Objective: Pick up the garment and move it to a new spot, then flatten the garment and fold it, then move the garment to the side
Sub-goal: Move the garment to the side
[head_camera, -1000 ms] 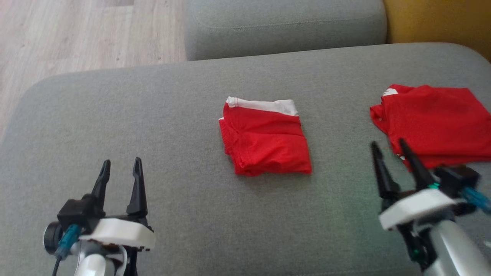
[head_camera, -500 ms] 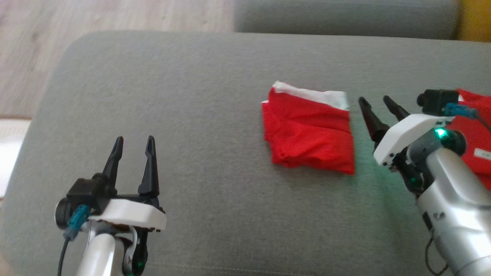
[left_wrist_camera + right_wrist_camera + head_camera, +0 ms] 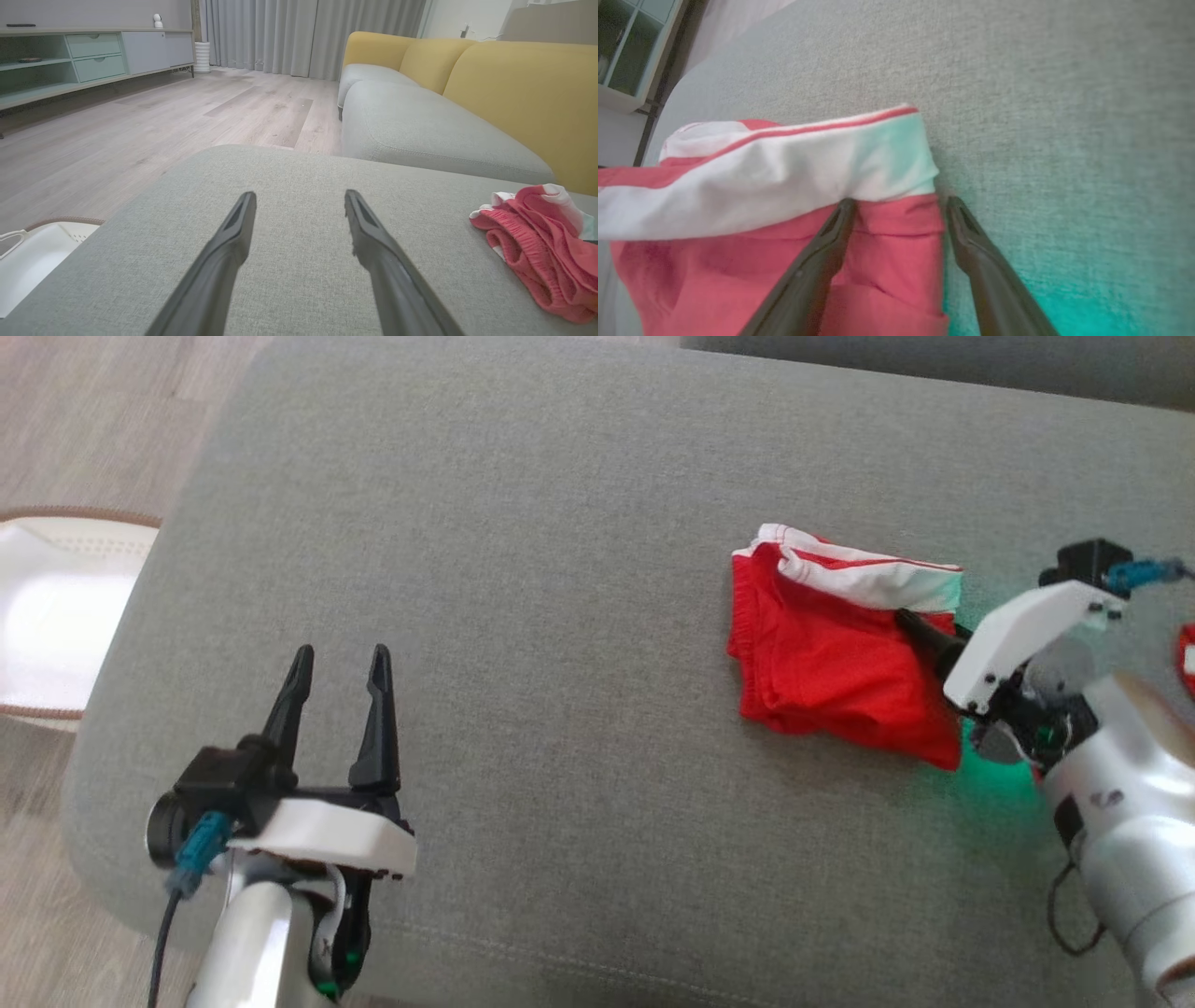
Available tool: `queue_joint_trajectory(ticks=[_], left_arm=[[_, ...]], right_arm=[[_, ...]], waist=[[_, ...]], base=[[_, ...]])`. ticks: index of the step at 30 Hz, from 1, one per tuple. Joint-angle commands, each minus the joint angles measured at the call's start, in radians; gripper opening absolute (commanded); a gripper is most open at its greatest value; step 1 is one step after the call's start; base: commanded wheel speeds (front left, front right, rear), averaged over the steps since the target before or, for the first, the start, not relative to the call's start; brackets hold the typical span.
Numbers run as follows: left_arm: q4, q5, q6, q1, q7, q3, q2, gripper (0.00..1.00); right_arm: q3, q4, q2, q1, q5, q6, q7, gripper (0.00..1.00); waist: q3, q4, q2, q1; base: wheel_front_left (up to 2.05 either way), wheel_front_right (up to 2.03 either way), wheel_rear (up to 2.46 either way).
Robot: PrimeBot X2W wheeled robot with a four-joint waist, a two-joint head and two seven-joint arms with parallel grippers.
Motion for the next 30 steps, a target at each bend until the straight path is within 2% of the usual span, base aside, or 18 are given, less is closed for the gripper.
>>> queue_joint_trajectory(ticks=[1,4,6,7,15,24,25,28,30], left_arm=[[-0.028,0.004,-0.004,-0.041,-0.006,0.027,0.003,1.00],[-0.024,0.001,-0.003,-0.044,-0.006,0.018,0.003,1.00],[-0.021,0.000,0.000,-0.044,-0.006,0.015,0.003,1.00],[-0.019,0.000,0.000,-0.043,-0.006,0.014,0.003,1.00],[-0.025,0.012,-0.011,-0.040,-0.006,0.014,0.003,1.00],[-0.014,0.016,-0.044,-0.045,-0.006,-0.043,0.003,1.00],[-0.014,0.016,-0.044,-0.045,-0.006,-0.043,0.003,1.00],[-0.001,0.003,-0.054,-0.060,-0.006,-0.104,0.003,1.00],[0.002,-0.001,-0.059,-0.065,-0.006,-0.123,0.003,1.00]], right_arm=[[0.037,0.006,0.009,0.003,0.013,-0.001,0.050,1.00],[0.047,0.000,0.004,0.002,0.051,-0.001,0.075,0.98],[0.057,-0.015,0.003,0.005,0.068,-0.001,0.067,0.16],[0.062,-0.023,0.003,0.006,0.077,-0.001,0.059,0.00],[0.125,-0.107,-0.021,-0.015,0.128,-0.001,-0.017,0.00],[0.224,-0.196,-0.062,-0.040,0.179,-0.001,-0.005,0.00],[0.224,-0.196,-0.062,-0.040,0.179,-0.001,-0.005,0.00],[0.250,-0.214,-0.078,-0.049,0.203,-0.001,0.000,0.00],[0.253,-0.217,-0.082,-0.051,0.210,-0.001,-0.002,0.00]], waist=[[0.004,0.008,0.0000,0.0000],[0.006,0.013,0.0000,0.0000],[0.002,0.010,0.0000,0.0000],[-0.001,0.007,0.0000,0.0000],[-0.052,-0.068,0.0000,0.0000],[-0.106,-0.247,0.0000,0.0000],[-0.106,-0.247,0.0000,0.0000],[-0.108,-0.332,0.0000,0.0000],[-0.107,-0.351,0.0000,0.0000]], base=[[0.00,0.00,0.00],[0.00,0.00,0.00],[0.00,0.00,0.00],[0.00,0.00,0.00],[0.00,0.00,0.00],[0.00,0.00,0.00],[0.00,0.00,0.00],[0.00,0.00,0.00],[0.00,0.00,0.00]])
